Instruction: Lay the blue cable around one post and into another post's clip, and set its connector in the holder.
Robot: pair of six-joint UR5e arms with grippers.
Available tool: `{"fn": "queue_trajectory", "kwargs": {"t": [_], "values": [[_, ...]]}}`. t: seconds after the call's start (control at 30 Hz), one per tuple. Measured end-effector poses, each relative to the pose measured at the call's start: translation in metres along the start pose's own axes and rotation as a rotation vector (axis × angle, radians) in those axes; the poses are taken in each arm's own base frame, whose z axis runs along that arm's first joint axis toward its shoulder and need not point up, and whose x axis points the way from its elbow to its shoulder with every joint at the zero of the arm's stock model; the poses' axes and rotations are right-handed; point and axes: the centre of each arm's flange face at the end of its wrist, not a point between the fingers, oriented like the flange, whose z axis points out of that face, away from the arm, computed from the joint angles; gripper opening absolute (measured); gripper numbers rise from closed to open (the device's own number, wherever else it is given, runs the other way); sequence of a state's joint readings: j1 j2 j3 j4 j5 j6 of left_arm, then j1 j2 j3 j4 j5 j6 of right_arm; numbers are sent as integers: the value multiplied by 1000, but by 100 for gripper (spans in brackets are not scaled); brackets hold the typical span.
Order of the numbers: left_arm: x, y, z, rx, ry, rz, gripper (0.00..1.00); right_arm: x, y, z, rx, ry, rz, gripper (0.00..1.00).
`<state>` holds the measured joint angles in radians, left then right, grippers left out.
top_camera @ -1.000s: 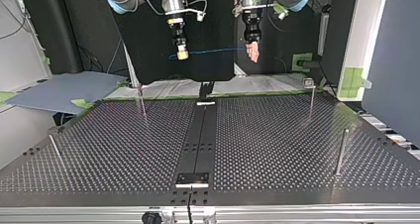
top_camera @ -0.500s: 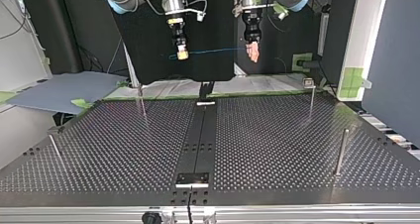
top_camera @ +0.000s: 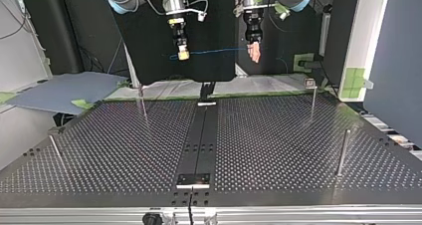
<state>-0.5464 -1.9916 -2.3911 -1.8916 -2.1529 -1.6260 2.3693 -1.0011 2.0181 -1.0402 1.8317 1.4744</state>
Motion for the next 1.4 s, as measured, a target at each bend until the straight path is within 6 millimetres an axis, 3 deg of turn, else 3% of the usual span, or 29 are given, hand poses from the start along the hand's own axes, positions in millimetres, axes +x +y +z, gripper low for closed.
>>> {"fn": "queue_trajectory", "kwargs": {"t": [1.4], "values": [[0, 0, 0, 0, 0, 0, 100, 0, 0, 0, 0, 0, 0, 0]]}}
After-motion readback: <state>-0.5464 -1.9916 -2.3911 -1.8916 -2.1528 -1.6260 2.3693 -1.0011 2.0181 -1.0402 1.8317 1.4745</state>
